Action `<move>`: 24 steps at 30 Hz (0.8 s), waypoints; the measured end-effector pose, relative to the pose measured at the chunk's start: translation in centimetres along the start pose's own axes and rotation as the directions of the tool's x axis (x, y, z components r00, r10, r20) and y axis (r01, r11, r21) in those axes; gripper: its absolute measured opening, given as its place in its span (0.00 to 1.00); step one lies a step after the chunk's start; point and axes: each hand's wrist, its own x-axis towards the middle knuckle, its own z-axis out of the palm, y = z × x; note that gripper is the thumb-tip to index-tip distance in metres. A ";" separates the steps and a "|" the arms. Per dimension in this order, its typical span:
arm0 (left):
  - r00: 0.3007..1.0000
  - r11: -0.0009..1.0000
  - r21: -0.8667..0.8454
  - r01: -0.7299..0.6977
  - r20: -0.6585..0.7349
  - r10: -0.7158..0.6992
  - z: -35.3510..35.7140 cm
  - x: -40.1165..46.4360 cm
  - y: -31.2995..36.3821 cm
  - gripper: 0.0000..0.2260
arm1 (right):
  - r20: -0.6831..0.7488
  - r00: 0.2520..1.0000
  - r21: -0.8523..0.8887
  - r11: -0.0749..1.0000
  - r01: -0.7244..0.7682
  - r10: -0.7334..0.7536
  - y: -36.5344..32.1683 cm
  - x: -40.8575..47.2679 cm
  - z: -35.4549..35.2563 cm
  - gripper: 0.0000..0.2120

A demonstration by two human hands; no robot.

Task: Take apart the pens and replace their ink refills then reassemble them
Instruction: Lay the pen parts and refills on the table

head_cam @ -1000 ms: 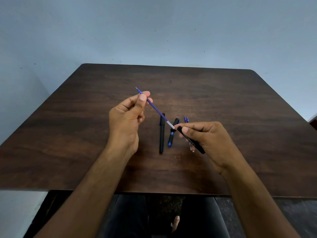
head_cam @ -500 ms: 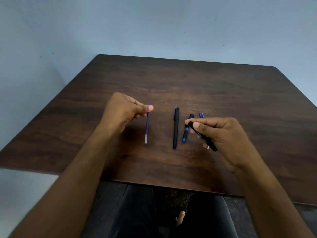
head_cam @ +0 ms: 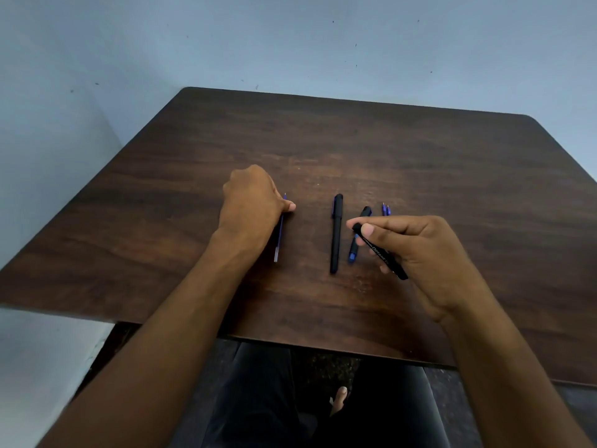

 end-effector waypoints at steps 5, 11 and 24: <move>1.000 0.999 0.034 0.007 -0.016 -0.006 0.1 0.3 -0.1 0.17 | 0.004 1.000 0.008 1.000 0.000 0.000 0.2 0.1 0.3 0.07; 1.000 1.000 -0.002 0.006 -0.001 -0.006 -0.1 0.3 -0.6 0.18 | 0.007 1.000 0.019 1.000 -0.001 0.001 0.3 0.2 0.4 0.08; 0.908 0.777 -0.475 -0.413 -0.146 0.393 -0.2 -6.4 0.1 0.12 | -0.063 0.998 0.336 0.942 -0.004 0.027 -0.5 0.5 0.1 0.04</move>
